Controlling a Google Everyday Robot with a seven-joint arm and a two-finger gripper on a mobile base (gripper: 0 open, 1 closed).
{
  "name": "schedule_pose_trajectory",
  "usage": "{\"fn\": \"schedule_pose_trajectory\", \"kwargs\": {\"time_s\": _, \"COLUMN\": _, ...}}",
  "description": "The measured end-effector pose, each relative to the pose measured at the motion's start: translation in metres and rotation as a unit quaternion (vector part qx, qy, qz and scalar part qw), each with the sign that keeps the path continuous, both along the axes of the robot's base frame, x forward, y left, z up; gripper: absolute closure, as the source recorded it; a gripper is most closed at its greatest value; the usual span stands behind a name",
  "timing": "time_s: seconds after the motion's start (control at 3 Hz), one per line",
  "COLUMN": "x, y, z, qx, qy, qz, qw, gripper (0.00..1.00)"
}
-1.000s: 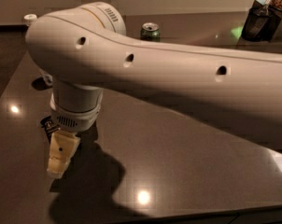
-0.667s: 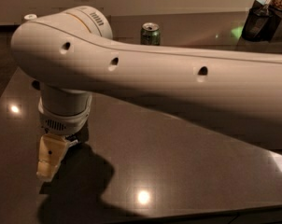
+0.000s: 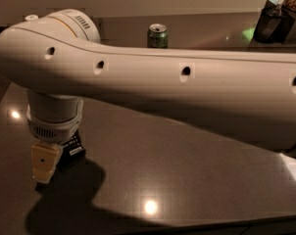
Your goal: Move rxbar chocolate near green can
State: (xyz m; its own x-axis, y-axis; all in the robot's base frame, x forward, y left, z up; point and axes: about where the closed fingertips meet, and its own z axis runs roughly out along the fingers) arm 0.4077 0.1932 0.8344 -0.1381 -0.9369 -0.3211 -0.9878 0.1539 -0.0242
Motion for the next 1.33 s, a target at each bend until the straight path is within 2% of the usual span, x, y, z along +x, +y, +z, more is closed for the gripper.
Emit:
{"fn": "schedule_pose_trajectory", "kwargs": {"time_s": 1.0, "x": 0.005, "y": -0.008, "z": 0.008, "qx": 0.002, "qy": 0.007, "qz": 0.001, "qw": 1.0, "gripper": 0.9}}
{"fn": "schedule_pose_trajectory", "kwargs": {"time_s": 1.33, "x": 0.021, "y": -0.024, "z": 0.021, "qx": 0.009, "qy": 0.007, "qz": 0.0, "qw": 0.9999, "gripper": 1.0}}
